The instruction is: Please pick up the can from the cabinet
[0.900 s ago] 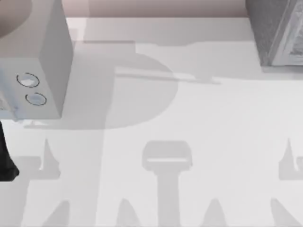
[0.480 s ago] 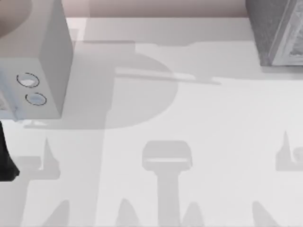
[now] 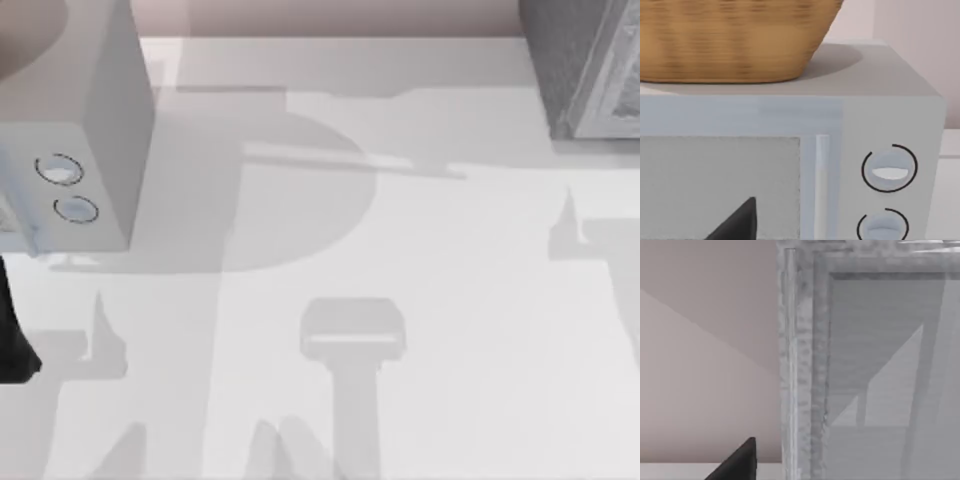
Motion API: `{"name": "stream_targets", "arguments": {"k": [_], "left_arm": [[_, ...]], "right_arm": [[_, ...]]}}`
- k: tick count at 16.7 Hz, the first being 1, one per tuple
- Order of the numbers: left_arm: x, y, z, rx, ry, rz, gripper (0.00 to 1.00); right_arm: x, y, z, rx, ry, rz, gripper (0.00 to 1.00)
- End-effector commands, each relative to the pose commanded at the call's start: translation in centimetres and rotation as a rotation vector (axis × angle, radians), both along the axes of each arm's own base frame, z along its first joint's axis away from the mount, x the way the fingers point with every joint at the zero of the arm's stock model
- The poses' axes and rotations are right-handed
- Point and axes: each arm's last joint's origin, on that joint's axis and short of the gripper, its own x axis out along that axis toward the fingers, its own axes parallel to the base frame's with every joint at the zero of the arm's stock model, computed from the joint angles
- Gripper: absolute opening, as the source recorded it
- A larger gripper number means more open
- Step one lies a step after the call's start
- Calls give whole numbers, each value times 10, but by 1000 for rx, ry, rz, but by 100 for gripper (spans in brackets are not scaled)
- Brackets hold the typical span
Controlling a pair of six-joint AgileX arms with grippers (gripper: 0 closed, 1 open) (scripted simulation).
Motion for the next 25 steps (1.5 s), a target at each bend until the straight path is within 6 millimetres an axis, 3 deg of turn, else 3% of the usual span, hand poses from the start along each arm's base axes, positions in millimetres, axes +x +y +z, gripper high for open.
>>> {"name": "stream_targets", "arguments": {"k": [5,10,13,19,25], "left_arm": [[0,0,0,0,0,0,100],[0,0,0,0,0,0,100],[0,0,0,0,0,0,100],[0,0,0,0,0,0,100],[0,0,0,0,0,0,100]], "right_arm": [[51,14,91,1,-16,-3,100],[96,30,140,1,-26,2,100],[110,36,149,0,-21,6,100],[113,35,149,0,-22,0,100],[165,66,126,-1,-33,-12,100]]}}
